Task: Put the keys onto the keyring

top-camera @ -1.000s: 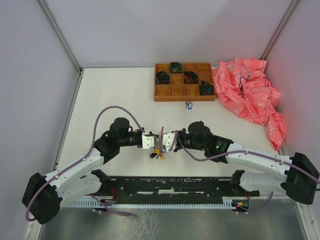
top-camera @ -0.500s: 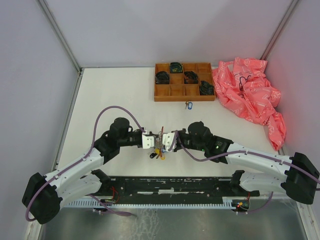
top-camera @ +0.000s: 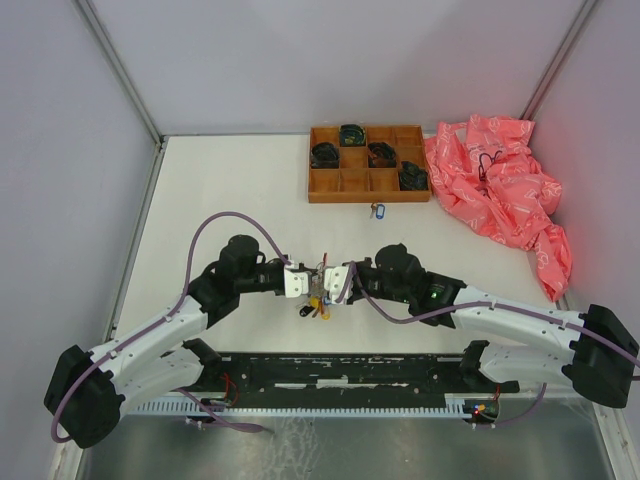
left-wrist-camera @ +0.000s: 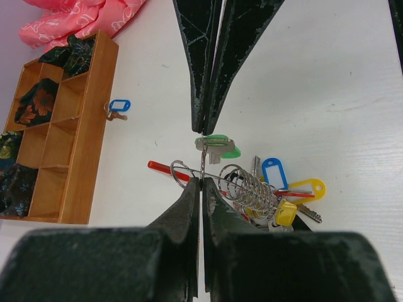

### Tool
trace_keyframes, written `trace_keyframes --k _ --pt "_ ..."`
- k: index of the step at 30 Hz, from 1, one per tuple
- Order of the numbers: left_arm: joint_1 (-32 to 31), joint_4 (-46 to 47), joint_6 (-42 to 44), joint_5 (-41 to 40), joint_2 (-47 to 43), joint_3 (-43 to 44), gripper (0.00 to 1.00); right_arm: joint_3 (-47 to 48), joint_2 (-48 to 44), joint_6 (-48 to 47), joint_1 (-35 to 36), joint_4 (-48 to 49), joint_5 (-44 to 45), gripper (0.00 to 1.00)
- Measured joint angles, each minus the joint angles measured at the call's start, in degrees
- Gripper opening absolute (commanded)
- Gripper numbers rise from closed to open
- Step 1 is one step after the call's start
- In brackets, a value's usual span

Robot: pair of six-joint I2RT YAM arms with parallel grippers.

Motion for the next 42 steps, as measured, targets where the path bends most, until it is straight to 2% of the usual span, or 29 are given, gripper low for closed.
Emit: trace_keyframes --k 25,35,42 --pt "0.0 0.0 -0.2 0.0 0.0 0.0 0.03 -0.1 0.2 0.7 0.7 1.8 0.9 0.01" --pt "0.0 1.0 -3.0 0.7 0.1 0.0 0.03 -0.9 0.9 1.7 1.6 5.3 -0.3 0.01" --pt "0.0 1.0 -3.2 0.7 0.1 0.0 0.03 -1.3 0.8 1.5 1.8 5.8 2.4 0.01"
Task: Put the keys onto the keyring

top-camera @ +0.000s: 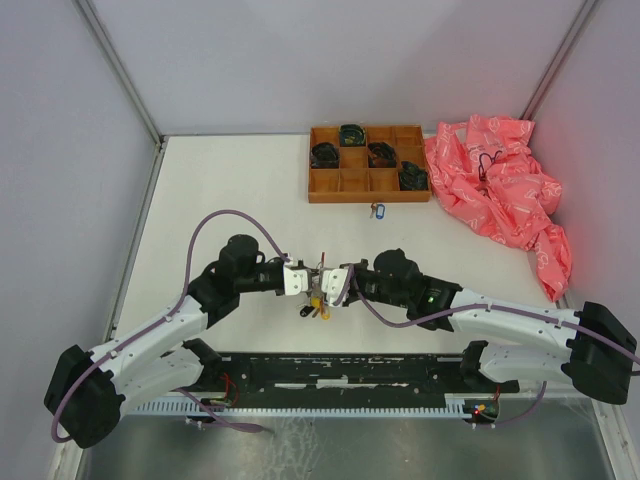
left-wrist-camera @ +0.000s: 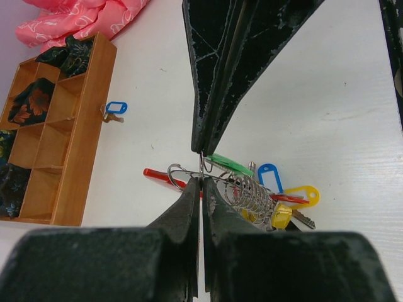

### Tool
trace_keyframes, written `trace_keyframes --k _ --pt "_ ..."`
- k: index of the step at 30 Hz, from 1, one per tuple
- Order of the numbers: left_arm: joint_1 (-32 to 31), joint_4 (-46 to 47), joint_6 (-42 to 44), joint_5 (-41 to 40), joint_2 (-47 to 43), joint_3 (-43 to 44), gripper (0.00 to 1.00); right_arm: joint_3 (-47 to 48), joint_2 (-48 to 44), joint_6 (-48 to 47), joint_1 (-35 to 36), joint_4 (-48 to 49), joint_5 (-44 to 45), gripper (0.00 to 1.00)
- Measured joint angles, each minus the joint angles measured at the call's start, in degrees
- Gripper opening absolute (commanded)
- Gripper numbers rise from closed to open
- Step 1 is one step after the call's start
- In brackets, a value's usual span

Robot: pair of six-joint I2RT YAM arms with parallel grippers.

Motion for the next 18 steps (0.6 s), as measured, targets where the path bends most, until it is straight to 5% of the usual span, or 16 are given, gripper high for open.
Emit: trace_keyframes --k 18 --pt "0.0 0.2 0.1 -0.2 -0.5 0.0 0.03 4.8 0.2 9.5 0.3 -11.7 9.0 0.01"
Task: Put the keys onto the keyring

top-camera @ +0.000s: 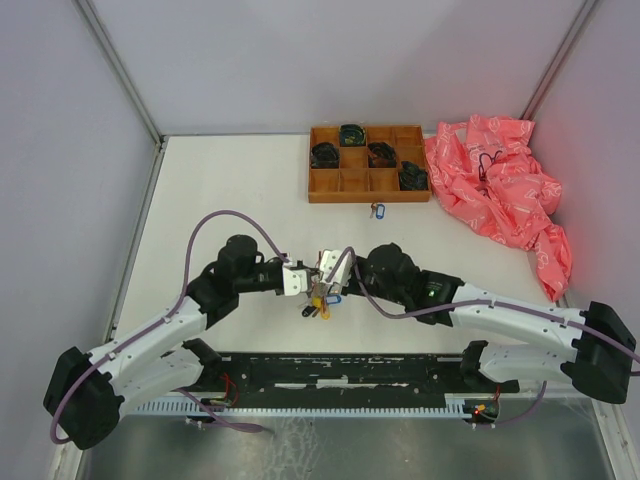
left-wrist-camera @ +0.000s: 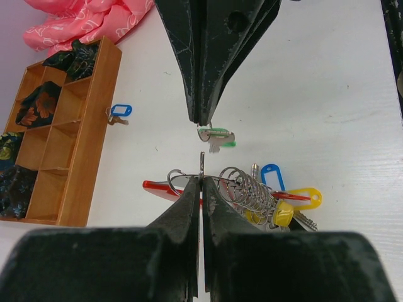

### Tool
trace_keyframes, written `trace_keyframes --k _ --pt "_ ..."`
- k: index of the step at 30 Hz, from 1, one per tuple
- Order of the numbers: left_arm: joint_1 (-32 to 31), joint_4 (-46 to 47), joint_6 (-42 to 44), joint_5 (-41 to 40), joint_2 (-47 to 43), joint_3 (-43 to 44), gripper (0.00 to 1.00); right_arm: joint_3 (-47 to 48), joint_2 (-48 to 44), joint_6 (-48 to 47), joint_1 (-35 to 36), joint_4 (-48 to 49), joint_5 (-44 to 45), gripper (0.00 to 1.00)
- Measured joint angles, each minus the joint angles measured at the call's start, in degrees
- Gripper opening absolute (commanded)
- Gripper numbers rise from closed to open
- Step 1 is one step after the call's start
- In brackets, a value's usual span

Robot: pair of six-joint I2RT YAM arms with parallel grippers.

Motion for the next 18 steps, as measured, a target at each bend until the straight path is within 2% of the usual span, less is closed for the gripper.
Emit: trace_keyframes --k 10,18 --pt "0.0 0.9 0.0 -1.6 -1.0 -0.5 0.03 7.4 2.2 14.5 -1.0 -14.3 10.1 0.01" --pt "0.0 0.9 0.0 -5.0 -1.9 -0.6 0.03 21.9 16.8 30.0 -6.0 -33.7 13.2 0.01"
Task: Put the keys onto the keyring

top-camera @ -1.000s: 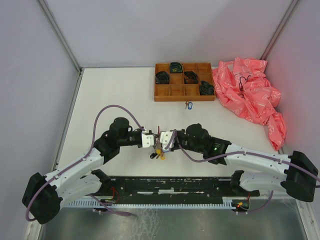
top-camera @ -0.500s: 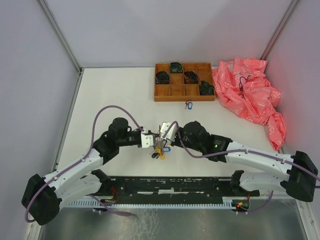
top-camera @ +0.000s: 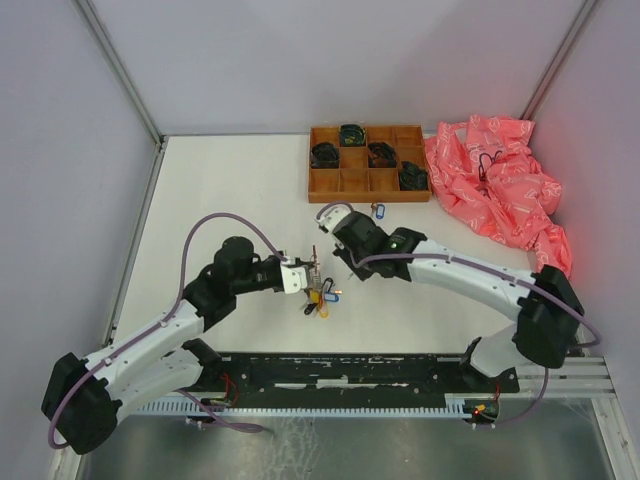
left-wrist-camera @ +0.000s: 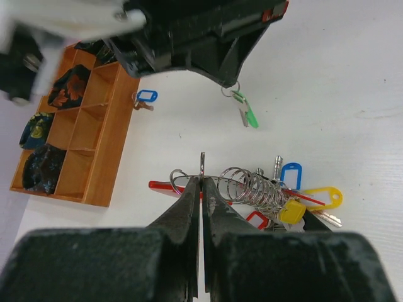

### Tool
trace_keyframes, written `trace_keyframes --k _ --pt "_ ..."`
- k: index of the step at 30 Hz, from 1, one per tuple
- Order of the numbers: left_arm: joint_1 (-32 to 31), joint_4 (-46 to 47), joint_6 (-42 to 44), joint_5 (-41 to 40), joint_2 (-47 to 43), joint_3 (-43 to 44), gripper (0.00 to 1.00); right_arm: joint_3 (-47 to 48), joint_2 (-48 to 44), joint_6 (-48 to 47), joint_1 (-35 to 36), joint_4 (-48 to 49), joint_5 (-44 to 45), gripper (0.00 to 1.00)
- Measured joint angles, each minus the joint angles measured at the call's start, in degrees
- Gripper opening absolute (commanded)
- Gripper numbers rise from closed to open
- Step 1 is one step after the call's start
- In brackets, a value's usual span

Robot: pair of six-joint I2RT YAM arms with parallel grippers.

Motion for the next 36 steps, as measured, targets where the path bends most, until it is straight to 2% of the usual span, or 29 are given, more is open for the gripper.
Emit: trace_keyframes --k 6,11,23,36 --pt "0.0 -0.1 0.0 -1.4 -1.0 0.0 0.03 5.4 12.0 5.6 -5.9 -11.1 -1.7 0.01" --pt "0.0 -0.2 0.0 -2.4 -1.3 0.0 0.03 8.7 19.0 7.1 -8.1 -14.5 -2.6 0.02" --pt "0.0 -0.4 0.0 -3.0 -1.4 0.0 0.03 12.9 28.0 8.8 -10.3 -9.7 -3.9 0.07" --pt "0.0 -0.6 0.0 -3.0 -1.4 0.0 0.03 11.3 28.1 12.1 -11.5 -3.6 -8.6 0.27"
